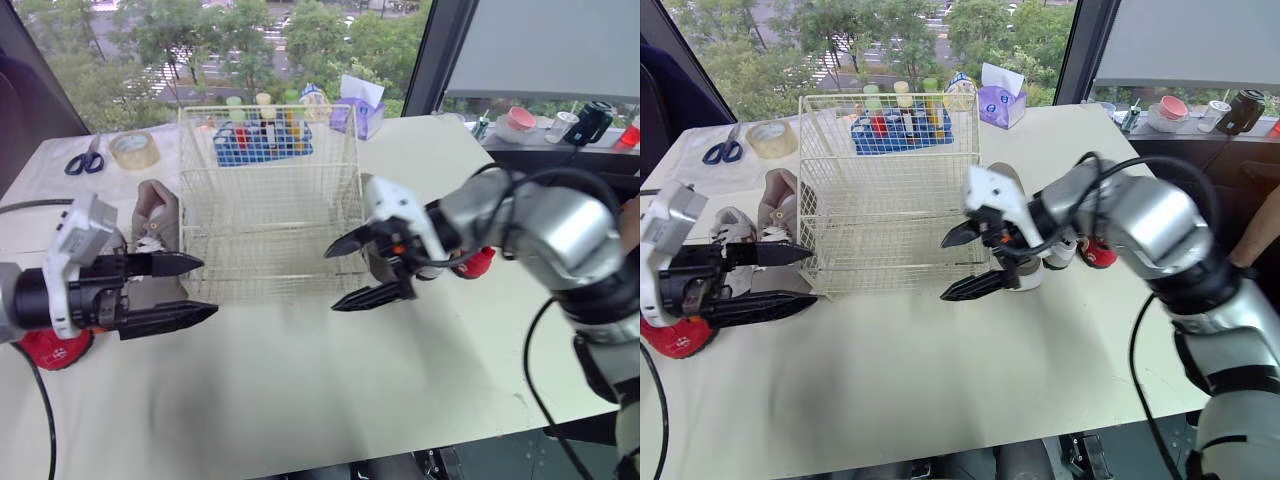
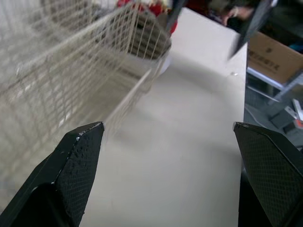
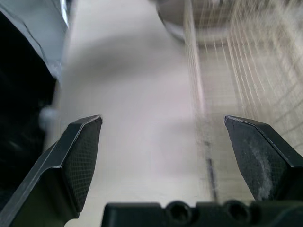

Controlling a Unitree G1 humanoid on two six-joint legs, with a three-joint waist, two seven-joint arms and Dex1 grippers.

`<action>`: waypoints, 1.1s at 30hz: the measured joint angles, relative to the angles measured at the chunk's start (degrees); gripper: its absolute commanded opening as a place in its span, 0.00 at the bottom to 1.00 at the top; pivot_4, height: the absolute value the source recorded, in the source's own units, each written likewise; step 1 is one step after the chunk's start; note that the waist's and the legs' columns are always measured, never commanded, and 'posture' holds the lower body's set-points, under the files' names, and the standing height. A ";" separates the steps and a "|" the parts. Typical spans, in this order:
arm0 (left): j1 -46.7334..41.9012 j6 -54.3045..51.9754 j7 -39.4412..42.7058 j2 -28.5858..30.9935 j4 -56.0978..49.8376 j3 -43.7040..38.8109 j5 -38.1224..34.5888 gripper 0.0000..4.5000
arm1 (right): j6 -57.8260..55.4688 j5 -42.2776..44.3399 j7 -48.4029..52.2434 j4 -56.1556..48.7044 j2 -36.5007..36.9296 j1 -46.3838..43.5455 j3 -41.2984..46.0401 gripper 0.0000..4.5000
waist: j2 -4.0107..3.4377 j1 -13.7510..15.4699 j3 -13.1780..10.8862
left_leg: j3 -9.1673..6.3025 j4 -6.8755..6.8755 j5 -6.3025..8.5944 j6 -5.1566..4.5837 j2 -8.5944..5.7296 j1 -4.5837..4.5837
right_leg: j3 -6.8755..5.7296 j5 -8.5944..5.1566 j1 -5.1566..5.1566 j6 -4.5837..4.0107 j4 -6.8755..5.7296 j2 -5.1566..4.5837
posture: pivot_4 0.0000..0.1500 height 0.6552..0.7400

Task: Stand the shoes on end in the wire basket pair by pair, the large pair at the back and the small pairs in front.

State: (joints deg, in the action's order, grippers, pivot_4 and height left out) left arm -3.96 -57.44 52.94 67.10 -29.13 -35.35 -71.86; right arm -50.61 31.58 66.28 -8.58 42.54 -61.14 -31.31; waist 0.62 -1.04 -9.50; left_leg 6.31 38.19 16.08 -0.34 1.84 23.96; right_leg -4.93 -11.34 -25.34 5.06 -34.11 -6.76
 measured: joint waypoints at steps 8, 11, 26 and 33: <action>-0.97 0.09 -7.76 -2.43 -4.35 -0.33 -6.06 1.00 | 8.43 -16.38 2.08 7.56 -3.57 -3.47 -7.57 0.37 | 0.09 0.34 0.05 | -0.13 0.08 -0.08 0.14 0.00 -0.08 | -0.01 -0.01 0.14 -0.01 -0.05 0.01 | 1.00 1.00; -1.35 0.57 -10.10 -3.25 -5.41 -0.27 -7.45 1.00 | 9.99 -20.00 3.17 7.34 -3.58 -3.41 -8.74 0.02 | 0.10 0.30 0.05 | -0.14 0.08 -0.11 0.18 0.00 -0.30 | -0.01 -0.03 0.33 -0.05 -0.08 0.02 | 1.00 1.00; -3.80 3.03 -13.30 -5.97 -5.18 5.32 -6.24 1.00 | 14.69 -31.74 1.82 8.41 -13.29 -2.24 -8.25 0.02 | 0.11 -1.48 0.04 | -0.17 -0.03 -0.29 0.49 0.22 -0.57 | -0.01 -0.05 0.37 -0.14 -0.34 0.33 | 1.00 1.00; -3.74 3.05 -12.49 -5.98 -4.67 5.60 -4.10 1.00 | 4.21 -31.61 0.32 4.16 -14.73 -1.19 -6.93 0.02 | 0.12 -1.18 0.04 | -0.18 -0.03 -0.28 0.49 0.20 -0.56 | -0.01 -0.07 0.40 -0.19 -0.32 0.30 | 1.00 1.00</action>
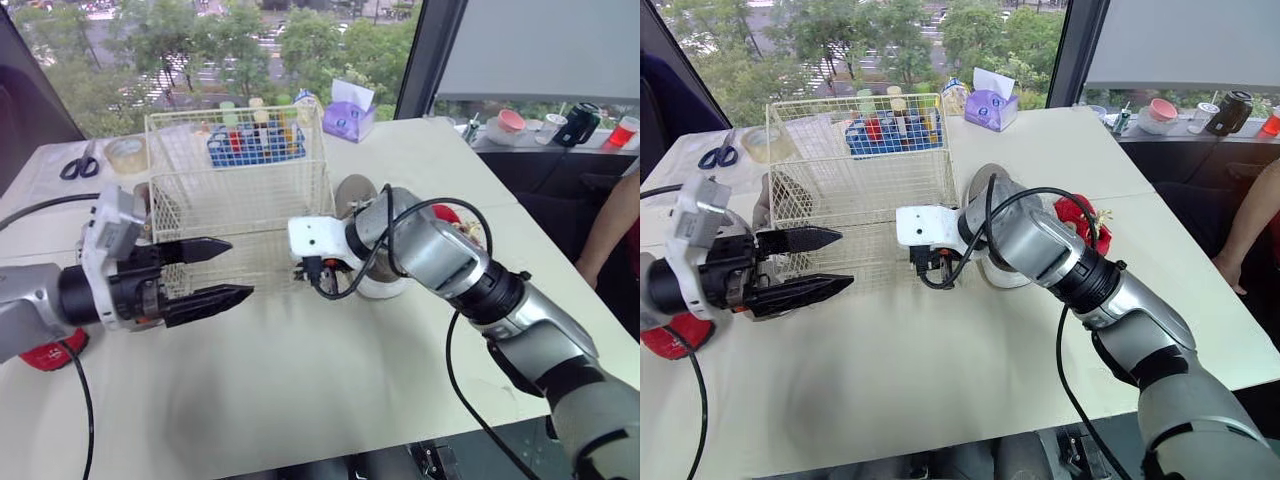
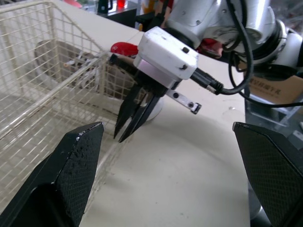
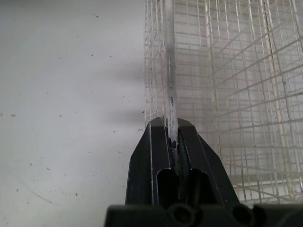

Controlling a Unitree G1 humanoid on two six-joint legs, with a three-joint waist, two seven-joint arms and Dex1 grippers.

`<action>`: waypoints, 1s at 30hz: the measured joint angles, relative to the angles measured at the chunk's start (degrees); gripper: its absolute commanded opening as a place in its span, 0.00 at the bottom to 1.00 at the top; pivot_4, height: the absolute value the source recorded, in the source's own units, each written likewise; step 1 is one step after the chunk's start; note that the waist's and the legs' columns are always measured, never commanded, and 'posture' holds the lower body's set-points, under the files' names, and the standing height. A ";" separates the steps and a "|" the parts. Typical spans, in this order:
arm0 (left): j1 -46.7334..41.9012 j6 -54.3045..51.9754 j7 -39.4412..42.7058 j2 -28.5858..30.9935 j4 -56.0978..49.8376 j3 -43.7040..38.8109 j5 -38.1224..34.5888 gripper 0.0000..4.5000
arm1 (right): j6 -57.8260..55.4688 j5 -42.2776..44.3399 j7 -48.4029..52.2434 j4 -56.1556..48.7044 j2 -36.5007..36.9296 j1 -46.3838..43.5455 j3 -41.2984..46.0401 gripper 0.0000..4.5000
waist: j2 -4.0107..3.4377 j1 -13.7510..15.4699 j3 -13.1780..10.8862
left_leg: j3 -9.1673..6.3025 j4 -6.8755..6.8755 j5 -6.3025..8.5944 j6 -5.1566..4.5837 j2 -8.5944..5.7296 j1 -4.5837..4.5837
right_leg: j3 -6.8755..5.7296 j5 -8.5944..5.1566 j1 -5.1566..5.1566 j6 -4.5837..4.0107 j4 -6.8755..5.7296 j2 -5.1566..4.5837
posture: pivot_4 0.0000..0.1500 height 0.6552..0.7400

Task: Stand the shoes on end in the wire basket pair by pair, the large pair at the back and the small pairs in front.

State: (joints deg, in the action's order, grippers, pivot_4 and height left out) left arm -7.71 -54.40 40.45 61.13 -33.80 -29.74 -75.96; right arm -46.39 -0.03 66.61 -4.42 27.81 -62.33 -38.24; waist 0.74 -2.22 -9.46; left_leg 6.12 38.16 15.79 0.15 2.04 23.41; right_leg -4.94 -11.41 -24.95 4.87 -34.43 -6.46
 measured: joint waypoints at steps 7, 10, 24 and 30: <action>-0.06 0.21 0.65 -0.58 0.40 2.13 2.24 1.00 | -7.27 -0.75 -3.48 -1.88 -1.63 0.06 0.13 0.02 | 0.02 0.49 0.01 | -0.07 0.01 0.00 -0.01 0.00 -0.01 | -0.01 -0.05 0.01 -0.13 -0.04 0.00 | 1.00 1.00; -0.22 0.21 0.82 -0.66 0.74 2.33 2.77 1.00 | -9.48 -0.69 -4.50 -3.18 -1.81 0.25 0.20 0.02 | 0.02 1.01 0.01 | -0.05 0.01 0.00 -0.01 0.00 -0.01 | -0.01 -0.05 -0.01 -0.13 -0.03 0.00 | 1.00 1.00; 0.74 -0.14 0.86 -4.76 3.07 4.76 2.65 1.00 | -0.23 5.49 -0.64 -9.49 5.67 2.05 12.01 0.99 | 0.00 1.39 -0.02 | -0.03 -0.02 0.00 -0.02 0.00 0.01 | 0.00 -0.02 0.01 -0.06 0.08 0.00 | 1.00 1.00; 11.74 0.10 -12.97 -11.71 -3.53 4.70 -9.29 1.00 | -14.70 14.75 -14.68 -21.52 0.23 13.47 41.84 0.99 | 0.25 1.52 0.10 | -0.12 0.01 0.21 -0.33 0.12 -0.01 | -0.06 -0.04 0.16 -0.14 0.18 -0.17 | 1.00 1.00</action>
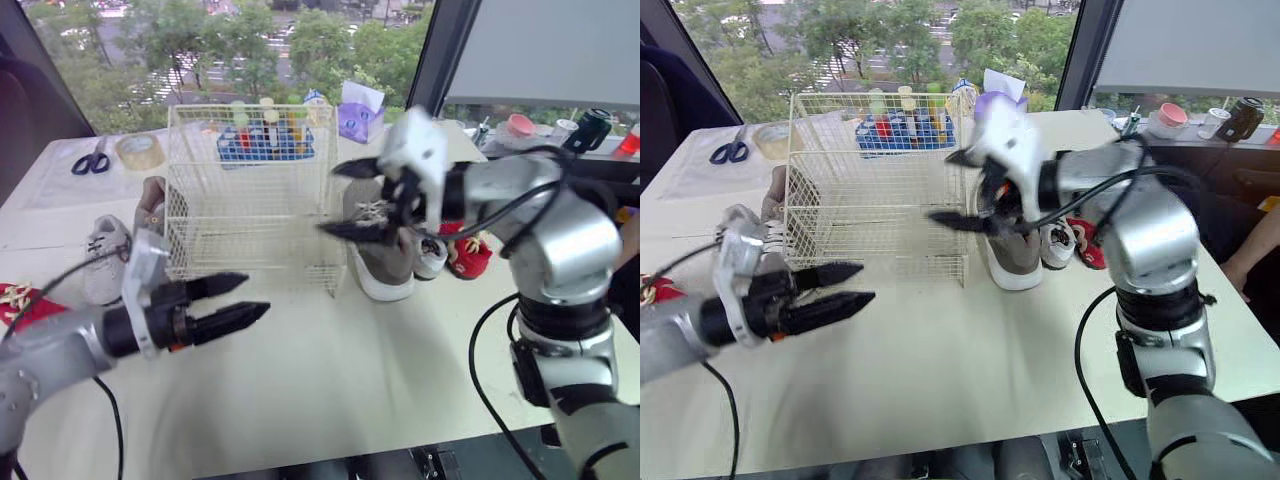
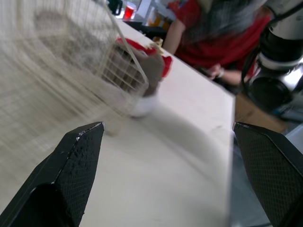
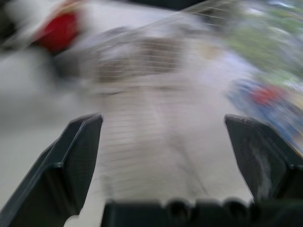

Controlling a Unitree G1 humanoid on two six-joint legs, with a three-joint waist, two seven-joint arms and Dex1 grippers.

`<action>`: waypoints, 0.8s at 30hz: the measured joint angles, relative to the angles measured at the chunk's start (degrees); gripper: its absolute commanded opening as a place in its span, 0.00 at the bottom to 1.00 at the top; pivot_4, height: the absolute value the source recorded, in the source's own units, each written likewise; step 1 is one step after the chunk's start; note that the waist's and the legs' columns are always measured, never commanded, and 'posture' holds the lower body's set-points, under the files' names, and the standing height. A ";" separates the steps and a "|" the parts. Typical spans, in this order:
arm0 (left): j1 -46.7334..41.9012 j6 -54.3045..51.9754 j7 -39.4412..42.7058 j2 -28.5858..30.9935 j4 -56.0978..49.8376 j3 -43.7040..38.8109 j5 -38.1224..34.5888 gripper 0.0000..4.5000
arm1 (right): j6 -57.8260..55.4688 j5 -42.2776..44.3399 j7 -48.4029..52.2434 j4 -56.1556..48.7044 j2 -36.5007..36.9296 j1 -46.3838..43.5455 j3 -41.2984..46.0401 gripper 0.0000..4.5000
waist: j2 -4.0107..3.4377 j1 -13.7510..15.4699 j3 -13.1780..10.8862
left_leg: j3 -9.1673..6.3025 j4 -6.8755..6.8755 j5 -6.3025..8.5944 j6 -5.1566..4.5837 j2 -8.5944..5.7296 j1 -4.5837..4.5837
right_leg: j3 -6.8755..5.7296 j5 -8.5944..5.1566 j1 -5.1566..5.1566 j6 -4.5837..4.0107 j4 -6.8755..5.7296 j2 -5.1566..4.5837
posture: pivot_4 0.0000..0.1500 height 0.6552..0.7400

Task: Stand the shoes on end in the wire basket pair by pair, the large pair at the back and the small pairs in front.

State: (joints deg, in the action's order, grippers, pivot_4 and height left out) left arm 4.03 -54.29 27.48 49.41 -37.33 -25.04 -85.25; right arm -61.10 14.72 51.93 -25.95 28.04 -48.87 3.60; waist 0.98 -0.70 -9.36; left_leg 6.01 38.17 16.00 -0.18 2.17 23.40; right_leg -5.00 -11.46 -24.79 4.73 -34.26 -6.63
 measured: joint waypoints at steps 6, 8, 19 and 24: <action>9.54 4.26 -11.88 -1.98 -10.17 -0.29 -5.76 1.00 | 1.44 -5.02 -24.67 -5.58 -16.40 19.39 12.66 0.99 | -0.21 0.06 -0.05 | -0.02 -0.04 -0.01 0.01 -0.15 -0.01 | 0.00 0.00 -0.03 -0.09 -0.04 0.02 | 1.00 1.00; 11.52 6.10 -15.29 -4.74 -12.62 1.62 -1.48 1.00 | 4.26 -5.47 -28.45 -6.66 -19.94 24.34 11.94 0.99 | -0.40 0.01 0.00 | -0.01 -0.04 -0.01 0.00 -0.18 -0.06 | 0.00 0.00 0.02 -0.11 -0.02 0.02 | 1.00 1.00; 23.27 13.18 -19.54 -12.31 -15.24 11.80 28.52 1.00 | 19.54 -7.54 -35.11 -1.25 -22.35 32.58 0.97 0.99 | -0.42 0.03 0.00 | -0.03 -0.04 0.11 0.15 0.05 -0.04 | 0.01 -0.03 -0.21 -0.20 0.09 0.12 | 1.00 1.00; 20.05 13.75 -16.90 -12.23 -14.62 12.20 29.44 1.00 | 22.45 -8.40 -38.88 5.21 -22.40 33.53 0.65 0.99 | -0.42 -0.07 0.00 | -0.01 -0.05 0.04 0.03 0.16 0.00 | -0.01 -0.05 -0.13 -0.25 0.07 0.20 | 1.00 1.00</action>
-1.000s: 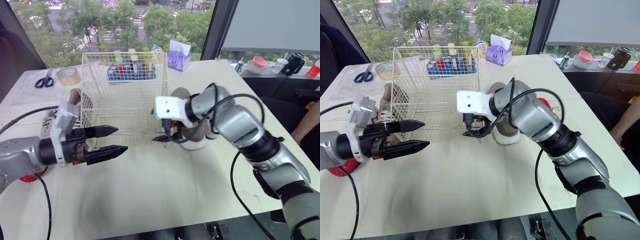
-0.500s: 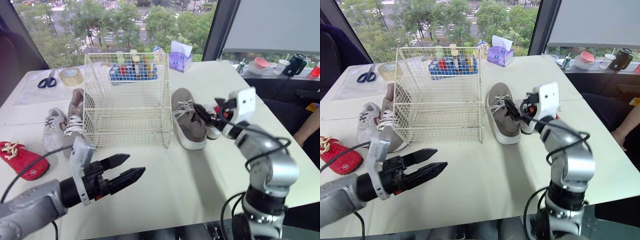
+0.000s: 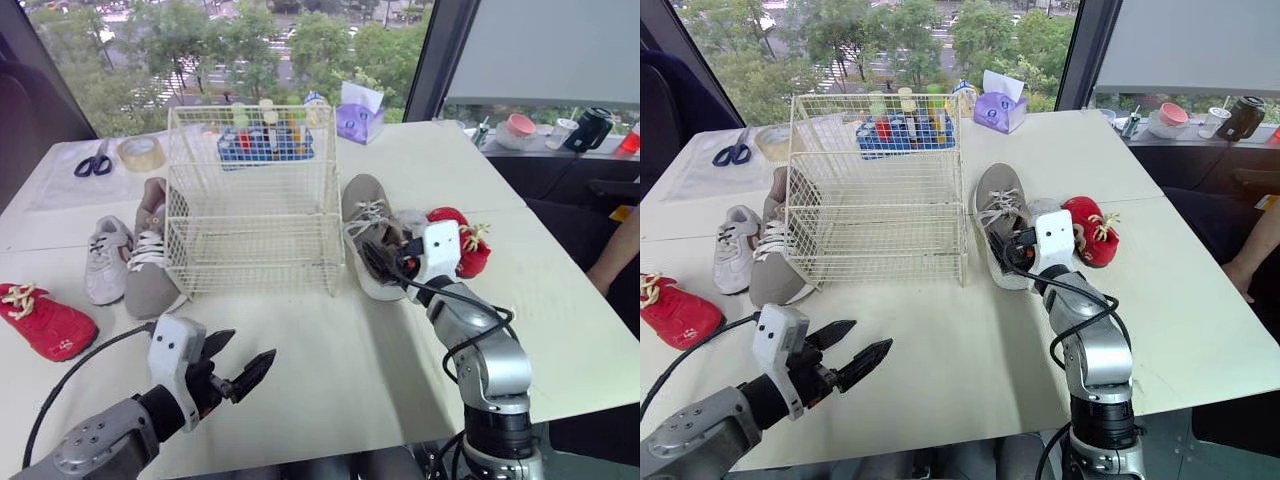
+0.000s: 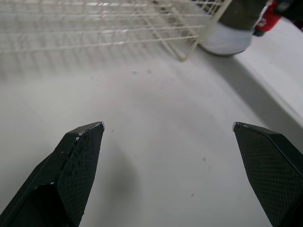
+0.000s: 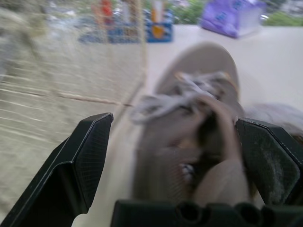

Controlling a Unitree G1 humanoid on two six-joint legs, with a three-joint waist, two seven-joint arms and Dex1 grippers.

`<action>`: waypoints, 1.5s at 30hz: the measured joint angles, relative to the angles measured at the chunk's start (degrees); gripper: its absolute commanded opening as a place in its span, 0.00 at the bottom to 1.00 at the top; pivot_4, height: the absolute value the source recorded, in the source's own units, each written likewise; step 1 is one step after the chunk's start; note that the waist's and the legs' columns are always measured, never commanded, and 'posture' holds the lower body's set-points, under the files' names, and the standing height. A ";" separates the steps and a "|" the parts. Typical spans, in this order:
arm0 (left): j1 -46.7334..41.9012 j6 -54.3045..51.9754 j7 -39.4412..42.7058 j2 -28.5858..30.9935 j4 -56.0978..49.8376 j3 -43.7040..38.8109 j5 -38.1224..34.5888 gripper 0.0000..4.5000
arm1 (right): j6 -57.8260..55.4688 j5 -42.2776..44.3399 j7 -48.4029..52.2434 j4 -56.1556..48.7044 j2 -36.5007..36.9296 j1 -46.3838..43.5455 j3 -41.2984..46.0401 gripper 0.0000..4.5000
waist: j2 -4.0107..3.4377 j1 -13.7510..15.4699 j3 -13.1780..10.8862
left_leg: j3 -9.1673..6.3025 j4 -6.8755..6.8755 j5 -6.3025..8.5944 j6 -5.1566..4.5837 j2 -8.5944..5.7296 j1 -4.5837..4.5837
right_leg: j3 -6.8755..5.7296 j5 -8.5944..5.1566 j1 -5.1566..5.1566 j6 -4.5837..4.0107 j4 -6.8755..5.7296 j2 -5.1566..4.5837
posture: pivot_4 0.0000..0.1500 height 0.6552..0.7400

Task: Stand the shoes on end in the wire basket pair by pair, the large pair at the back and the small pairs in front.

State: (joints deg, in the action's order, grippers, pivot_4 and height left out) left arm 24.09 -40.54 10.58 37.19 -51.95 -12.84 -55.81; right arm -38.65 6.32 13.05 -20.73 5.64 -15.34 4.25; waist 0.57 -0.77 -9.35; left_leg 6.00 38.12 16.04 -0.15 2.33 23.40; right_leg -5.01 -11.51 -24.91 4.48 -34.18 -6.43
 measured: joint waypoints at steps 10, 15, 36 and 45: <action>-6.74 -0.19 2.62 0.15 4.83 0.82 2.79 1.00 | 7.61 0.25 -2.60 5.55 -1.69 1.29 -1.01 0.51 | 0.02 -0.09 0.02 | 0.01 0.00 -0.03 -0.06 0.05 -0.03 | 0.00 0.00 0.04 0.01 0.00 0.02 | 1.00 1.00; -8.33 -1.04 3.99 0.21 5.04 0.70 1.25 1.00 | 8.91 0.05 -3.39 5.31 -1.08 1.38 -1.34 0.09 | 0.05 -0.17 0.04 | 0.01 0.00 -0.02 -0.06 0.08 -0.03 | 0.00 0.00 0.05 0.00 0.01 0.04 | 1.00 1.00; -58.48 -4.36 4.79 17.05 39.81 -6.25 -52.19 1.00 | 19.72 6.24 12.62 7.29 33.11 -41.17 9.19 0.06 | -0.43 -0.39 -0.75 | 0.13 -0.20 -0.14 -0.07 -0.48 -0.03 | 0.00 -0.08 0.20 0.64 0.10 -0.04 | 1.00 1.00; -76.46 -11.73 30.17 22.96 65.67 -2.45 -29.82 1.00 | 41.20 5.76 35.33 12.23 40.12 -45.75 -1.64 0.06 | -0.11 0.21 -0.94 | 0.11 -0.06 -0.20 0.03 -0.49 0.03 | 0.00 -0.11 0.25 0.68 0.06 -0.05 | 1.00 1.00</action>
State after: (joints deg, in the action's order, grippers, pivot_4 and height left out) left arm -52.37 -52.26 40.75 60.15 13.72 -15.29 -85.63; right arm 2.55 12.08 48.37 -8.50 45.76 -61.08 2.61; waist 0.46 -0.56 -10.30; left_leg 6.11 38.06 15.85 -0.13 1.84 23.43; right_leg -5.01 -11.62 -24.67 5.15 -34.13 -6.48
